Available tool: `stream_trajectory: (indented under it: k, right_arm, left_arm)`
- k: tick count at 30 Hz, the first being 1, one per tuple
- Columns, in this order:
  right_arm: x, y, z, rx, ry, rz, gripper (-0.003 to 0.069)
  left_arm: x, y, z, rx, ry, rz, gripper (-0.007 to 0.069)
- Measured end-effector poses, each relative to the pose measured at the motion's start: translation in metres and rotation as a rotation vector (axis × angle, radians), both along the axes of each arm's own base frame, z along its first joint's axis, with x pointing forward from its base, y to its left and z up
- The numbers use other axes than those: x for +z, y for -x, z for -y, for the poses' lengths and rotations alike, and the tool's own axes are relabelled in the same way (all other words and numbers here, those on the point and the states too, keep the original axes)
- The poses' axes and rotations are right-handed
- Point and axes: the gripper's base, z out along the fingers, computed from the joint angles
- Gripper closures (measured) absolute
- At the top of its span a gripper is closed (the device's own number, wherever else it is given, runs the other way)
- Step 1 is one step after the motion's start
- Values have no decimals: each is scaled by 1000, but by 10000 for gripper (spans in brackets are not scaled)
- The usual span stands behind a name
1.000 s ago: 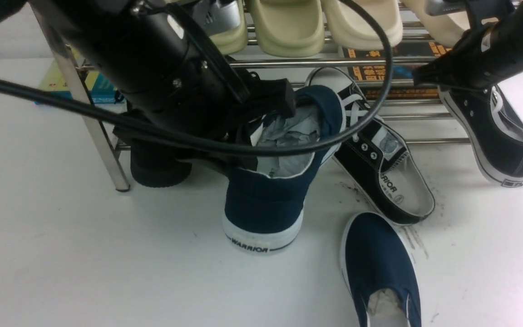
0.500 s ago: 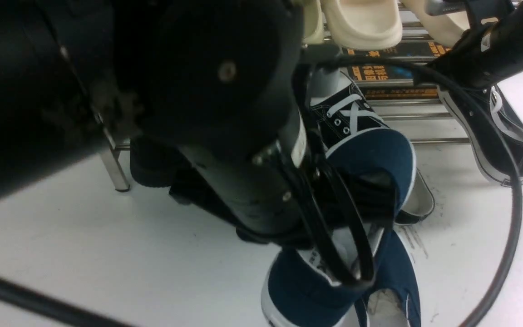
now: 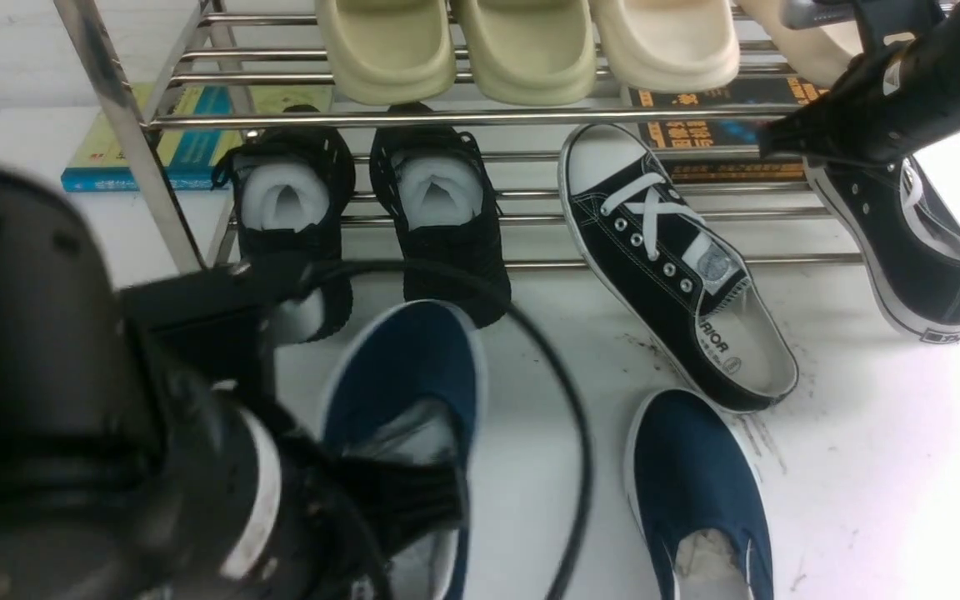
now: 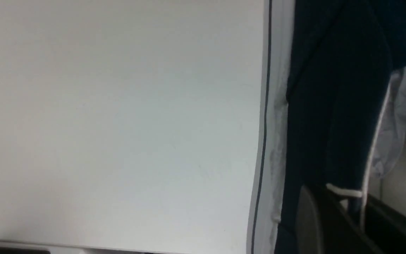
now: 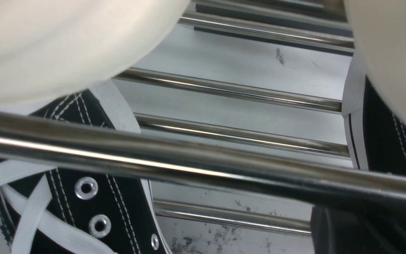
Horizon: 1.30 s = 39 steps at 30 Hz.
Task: Take the shoes off the shelf with your hand on the white table.
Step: 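Set the held shoe down on the floor in front of the rack with the left gripper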
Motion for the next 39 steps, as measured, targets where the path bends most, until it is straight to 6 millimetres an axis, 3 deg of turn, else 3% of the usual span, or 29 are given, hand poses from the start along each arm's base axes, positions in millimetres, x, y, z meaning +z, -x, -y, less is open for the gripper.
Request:
stream_trajectory:
  k: [2, 3, 6, 11, 14, 32, 36, 37, 38, 39]
  right_arm:
    - [0, 0, 0, 0, 0, 0, 621]
    - [0, 0, 0, 0, 0, 0, 621]
    - [0, 0, 0, 0, -1, 0, 621]
    - [0, 0, 0, 0, -1, 0, 621]
    - [0, 0, 0, 0, -1, 0, 621]
    - [0, 0, 0, 0, -1, 0, 617]
    - [0, 0, 0, 0, -1, 0, 617]
    - [0, 0, 0, 0, -1, 0, 617]
    - [0, 0, 0, 0, -1, 0, 617]
    - [0, 0, 0, -1, -1, -2, 617]
  left_arm:
    - [-17, 1, 3, 14, 11, -28, 574]
    - [-41, 1, 12, 14, 38, -69, 574]
    - [-64, -2, 29, -11, 96, -83, 572]
    - [-82, -11, 53, -81, 151, -58, 571]
    - [-91, -13, 57, -96, 117, -67, 571]
    - [-94, -22, 72, -157, 202, 27, 524]
    - [-93, -23, 74, -164, 215, 48, 446]
    - [-92, -23, 75, -174, 223, 59, 384]
    - [-92, -23, 75, -174, 224, 59, 376]
    - [-92, -24, 76, -179, 233, 66, 302]
